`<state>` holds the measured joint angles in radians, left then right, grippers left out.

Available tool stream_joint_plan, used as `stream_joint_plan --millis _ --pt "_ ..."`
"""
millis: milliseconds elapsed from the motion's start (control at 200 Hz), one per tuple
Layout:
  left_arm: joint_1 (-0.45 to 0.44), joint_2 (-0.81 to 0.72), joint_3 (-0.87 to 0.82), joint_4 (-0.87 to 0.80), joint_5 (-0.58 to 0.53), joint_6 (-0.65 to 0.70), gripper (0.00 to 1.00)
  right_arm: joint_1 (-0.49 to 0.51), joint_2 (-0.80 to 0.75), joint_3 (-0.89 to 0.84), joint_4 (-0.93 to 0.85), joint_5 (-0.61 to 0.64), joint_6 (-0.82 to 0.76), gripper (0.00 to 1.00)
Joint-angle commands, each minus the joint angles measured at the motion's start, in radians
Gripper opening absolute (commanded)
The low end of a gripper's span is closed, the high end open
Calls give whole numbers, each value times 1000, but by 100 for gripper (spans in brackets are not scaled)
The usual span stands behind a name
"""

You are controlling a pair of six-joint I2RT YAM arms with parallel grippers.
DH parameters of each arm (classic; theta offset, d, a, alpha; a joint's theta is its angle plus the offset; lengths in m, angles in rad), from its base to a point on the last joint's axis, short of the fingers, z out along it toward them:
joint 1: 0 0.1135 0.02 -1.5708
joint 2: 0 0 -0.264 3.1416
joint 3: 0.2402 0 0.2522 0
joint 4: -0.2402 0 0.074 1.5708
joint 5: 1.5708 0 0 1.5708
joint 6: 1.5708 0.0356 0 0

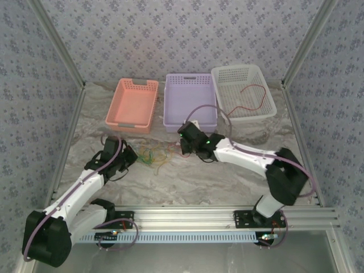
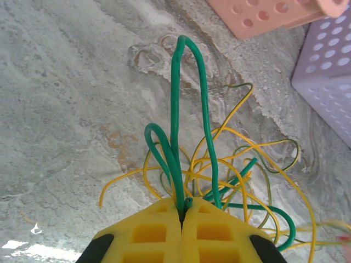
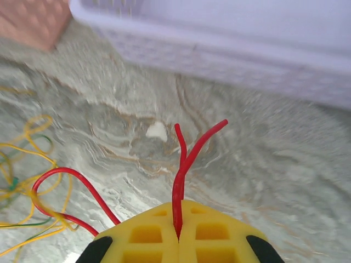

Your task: Untangle the cables

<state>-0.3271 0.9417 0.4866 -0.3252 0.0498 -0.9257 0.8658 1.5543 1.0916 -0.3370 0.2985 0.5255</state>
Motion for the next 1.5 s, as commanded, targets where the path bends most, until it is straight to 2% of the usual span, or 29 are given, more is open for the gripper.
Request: stream_joint_plan --millis 0,215,330,450,485,545,585,630,725,894,1139,1229,1344,1494 --pt "7 14 -21 5 -28 10 0 -37 -86 -23 -70 40 -33 0" --pt "7 26 -19 10 -31 14 0 -125 -239 -49 -130 46 -58 0" --pt "4 46 -19 40 1 10 0 -191 -322 -81 -127 -16 -64 0" --pt "-29 84 -3 115 64 -8 0 -200 -375 -106 -88 -117 -107 0" --pt "-39 99 13 123 82 -12 11 -203 -383 -111 -74 -155 -111 0" --pt "-56 110 46 123 91 -20 41 -213 -393 -118 -50 -221 -105 0" --pt "-66 101 66 117 87 -26 54 -221 -399 -125 -37 -253 -96 0" --pt "-76 78 88 113 83 -31 62 -233 -406 -131 -18 -296 -89 0" --pt "-95 22 140 97 81 -21 69 -272 -411 -134 7 -403 -73 0" --pt "-108 -20 234 86 148 4 71 -306 -412 -136 82 -585 -101 0" --pt "-171 35 349 182 283 -17 51 -326 -394 -155 205 -797 -163 0" --pt "-221 82 382 207 286 -15 51 -325 -376 -147 231 -868 -181 0" --pt "-271 145 396 270 285 -37 59 -318 -361 -136 233 -898 -201 0" --pt "-299 215 396 368 269 -93 57 -304 -344 -133 227 -900 -211 0"
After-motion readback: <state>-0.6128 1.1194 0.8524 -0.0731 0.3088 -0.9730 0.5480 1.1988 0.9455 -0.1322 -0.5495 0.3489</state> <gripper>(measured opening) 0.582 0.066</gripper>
